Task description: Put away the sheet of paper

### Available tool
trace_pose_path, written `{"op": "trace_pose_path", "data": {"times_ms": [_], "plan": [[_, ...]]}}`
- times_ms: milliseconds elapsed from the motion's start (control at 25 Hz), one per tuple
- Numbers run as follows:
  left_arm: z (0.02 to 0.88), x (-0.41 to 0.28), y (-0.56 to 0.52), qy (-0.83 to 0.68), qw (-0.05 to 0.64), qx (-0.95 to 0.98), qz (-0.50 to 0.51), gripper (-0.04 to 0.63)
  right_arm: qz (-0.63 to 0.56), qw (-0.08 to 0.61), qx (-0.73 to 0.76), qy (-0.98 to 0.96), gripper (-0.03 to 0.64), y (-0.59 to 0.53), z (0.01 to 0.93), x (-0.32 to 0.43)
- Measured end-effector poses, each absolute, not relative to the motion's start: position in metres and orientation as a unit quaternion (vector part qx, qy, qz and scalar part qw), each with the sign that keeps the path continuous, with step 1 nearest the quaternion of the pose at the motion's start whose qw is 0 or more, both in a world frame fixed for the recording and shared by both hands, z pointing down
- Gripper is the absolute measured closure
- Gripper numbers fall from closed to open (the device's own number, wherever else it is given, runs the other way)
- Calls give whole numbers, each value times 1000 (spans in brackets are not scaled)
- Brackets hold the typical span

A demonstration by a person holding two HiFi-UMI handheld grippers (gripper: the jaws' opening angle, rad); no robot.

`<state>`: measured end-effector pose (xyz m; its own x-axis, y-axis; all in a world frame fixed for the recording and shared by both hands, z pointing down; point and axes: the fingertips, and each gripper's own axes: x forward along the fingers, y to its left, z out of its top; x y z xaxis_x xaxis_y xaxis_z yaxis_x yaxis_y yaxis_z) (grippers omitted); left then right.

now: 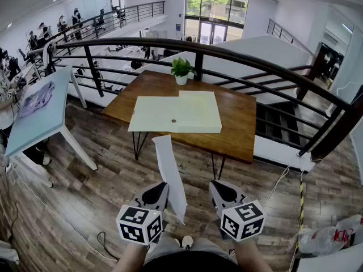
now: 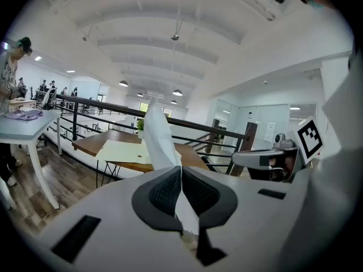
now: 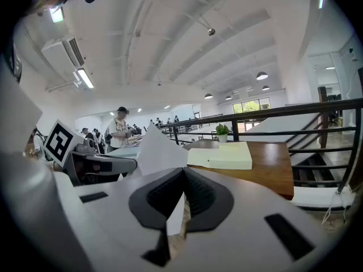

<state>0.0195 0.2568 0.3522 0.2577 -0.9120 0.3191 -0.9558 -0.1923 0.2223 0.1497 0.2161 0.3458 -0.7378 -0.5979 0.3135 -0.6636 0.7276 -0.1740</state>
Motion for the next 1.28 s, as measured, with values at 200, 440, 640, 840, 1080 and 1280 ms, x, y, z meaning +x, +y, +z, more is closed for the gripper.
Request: {"op": "trace_pose_path", "data": {"times_ms": [200, 440, 640, 840, 1080, 1280], "plan": [[361, 19, 261, -604, 191, 770, 80, 574, 144, 128, 321, -927, 589, 226, 351, 142], [363, 20, 262, -606, 196, 767, 78, 574, 147, 130, 334, -922, 589, 223, 356, 153], [361, 19, 259, -613, 194, 762, 72, 574, 157, 104, 336, -923, 588, 217, 355, 157], [362, 19, 257, -623, 197, 754, 68, 574, 165, 107, 309, -931, 588, 218, 362, 152], [364, 29, 249, -628, 195, 751, 64, 574, 174, 116, 279, -937, 588, 223, 378, 148], [373, 37, 245, -630, 205, 746, 68, 574, 176, 116, 275, -938, 588, 216, 382, 153]]}}
